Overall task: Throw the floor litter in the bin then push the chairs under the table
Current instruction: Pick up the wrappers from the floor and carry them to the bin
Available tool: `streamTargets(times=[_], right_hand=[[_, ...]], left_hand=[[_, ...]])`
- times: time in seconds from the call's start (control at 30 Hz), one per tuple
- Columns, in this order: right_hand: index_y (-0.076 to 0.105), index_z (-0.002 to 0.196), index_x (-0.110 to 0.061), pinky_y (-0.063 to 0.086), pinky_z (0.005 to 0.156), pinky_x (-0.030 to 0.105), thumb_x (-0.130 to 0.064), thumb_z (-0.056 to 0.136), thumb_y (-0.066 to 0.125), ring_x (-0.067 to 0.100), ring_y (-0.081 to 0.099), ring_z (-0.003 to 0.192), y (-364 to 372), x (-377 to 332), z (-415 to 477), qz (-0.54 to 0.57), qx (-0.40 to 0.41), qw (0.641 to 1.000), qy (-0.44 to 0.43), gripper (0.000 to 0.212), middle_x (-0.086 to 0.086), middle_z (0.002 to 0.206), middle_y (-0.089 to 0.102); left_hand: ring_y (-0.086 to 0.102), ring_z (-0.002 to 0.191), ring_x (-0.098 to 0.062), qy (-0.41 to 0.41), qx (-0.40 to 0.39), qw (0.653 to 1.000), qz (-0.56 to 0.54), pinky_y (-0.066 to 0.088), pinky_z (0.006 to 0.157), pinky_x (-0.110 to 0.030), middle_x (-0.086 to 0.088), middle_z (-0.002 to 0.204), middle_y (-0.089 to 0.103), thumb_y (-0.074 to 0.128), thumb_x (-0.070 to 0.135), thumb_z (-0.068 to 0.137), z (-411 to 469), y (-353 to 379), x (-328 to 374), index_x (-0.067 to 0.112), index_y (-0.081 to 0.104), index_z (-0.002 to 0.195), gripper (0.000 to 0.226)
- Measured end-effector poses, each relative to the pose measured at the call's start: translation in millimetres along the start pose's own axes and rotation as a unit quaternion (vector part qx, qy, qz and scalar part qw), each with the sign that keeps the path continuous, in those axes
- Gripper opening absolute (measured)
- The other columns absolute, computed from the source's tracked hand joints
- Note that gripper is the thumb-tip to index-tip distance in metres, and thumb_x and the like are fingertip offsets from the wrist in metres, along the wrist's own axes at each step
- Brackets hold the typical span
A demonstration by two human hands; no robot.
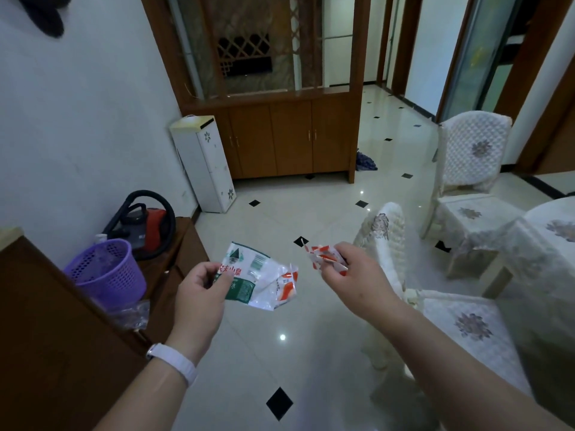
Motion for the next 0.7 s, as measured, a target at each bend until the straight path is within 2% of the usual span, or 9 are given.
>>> streamTargets(times=[0.13, 0.27, 0.37, 0.43, 0.57, 0.7], right_hand=[[0.043, 0.071, -0.012, 0.042, 0.054, 0.036, -0.025, 0.087, 0.057, 0.017, 0.042, 0.057, 19.3, 9.7, 43.7, 0.007, -0.008, 1.000, 0.017, 0.025, 0.000, 0.065, 0.045], [0.042, 0.070, -0.014, 0.029, 0.050, 0.022, -0.025, 0.088, 0.058, 0.010, 0.039, 0.056, 38.0, 9.5, 87.7, -0.071, 0.014, 0.997, 0.014, 0.026, -0.002, 0.064, 0.045], [0.036, 0.067, -0.014, 0.029, 0.051, 0.028, -0.025, 0.087, 0.059, 0.010, 0.035, 0.054, 57.8, 7.3, 128.8, -0.070, 0.030, 0.997, 0.018, 0.032, -0.004, 0.061, 0.040], [0.036, 0.066, -0.015, 0.027, 0.050, 0.027, -0.025, 0.088, 0.061, 0.010, 0.033, 0.054, 73.8, 3.4, 160.0, -0.076, 0.041, 0.996, 0.023, 0.035, -0.004, 0.061, 0.038], [0.044, 0.068, -0.017, 0.029, 0.049, 0.022, -0.025, 0.089, 0.061, 0.011, 0.039, 0.056, 111.1, -20.0, 225.5, -0.110, 0.048, 0.992, 0.025, 0.028, 0.000, 0.064, 0.047], [0.053, 0.074, -0.016, 0.037, 0.053, 0.031, -0.027, 0.089, 0.061, 0.017, 0.049, 0.063, 132.0, -41.2, 283.2, -0.128, 0.066, 0.989, 0.029, 0.020, 0.003, 0.070, 0.053]], left_hand=[[0.069, 0.088, -0.036, -0.003, -0.001, 1.000, -0.007, 0.055, 0.081, -0.048, -0.010, 0.087, 0.073, 0.067, 0.007, 0.090, 53.0, 11.1, -12.7, 0.015, 0.068, 0.085, 0.009], [0.067, 0.082, -0.026, 0.004, -0.029, 1.000, -0.012, 0.054, 0.076, -0.039, -0.011, 0.087, 0.073, 0.066, 0.005, 0.090, 109.7, 25.5, -26.0, 0.015, 0.067, 0.085, 0.012], [0.069, 0.081, -0.023, 0.000, -0.044, 0.999, -0.027, 0.055, 0.073, -0.034, -0.007, 0.086, 0.074, 0.066, 0.007, 0.091, 165.2, 33.2, -40.3, 0.015, 0.068, 0.085, 0.010], [0.070, 0.079, -0.019, -0.012, -0.054, 0.998, -0.037, 0.054, 0.071, -0.032, -0.001, 0.082, 0.074, 0.067, 0.010, 0.091, 206.3, 35.0, -52.6, 0.018, 0.068, 0.085, 0.010], [0.067, 0.075, -0.016, -0.009, -0.073, 0.996, -0.059, 0.050, 0.066, -0.025, 0.000, 0.080, 0.072, 0.066, 0.008, 0.091, 292.7, 31.3, -57.6, 0.019, 0.068, 0.084, 0.013], [0.066, 0.076, -0.019, -0.010, -0.095, 0.993, -0.066, 0.052, 0.070, -0.030, 0.002, 0.079, 0.071, 0.066, 0.007, 0.091, 368.7, 38.8, -58.7, 0.021, 0.066, 0.082, 0.017]])
Point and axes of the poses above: each hand's wrist, its own z-axis towards the middle knuckle, its own y-axis out of the palm, x = y × z, the point moved 10 cm from there along z, towards the middle knuckle
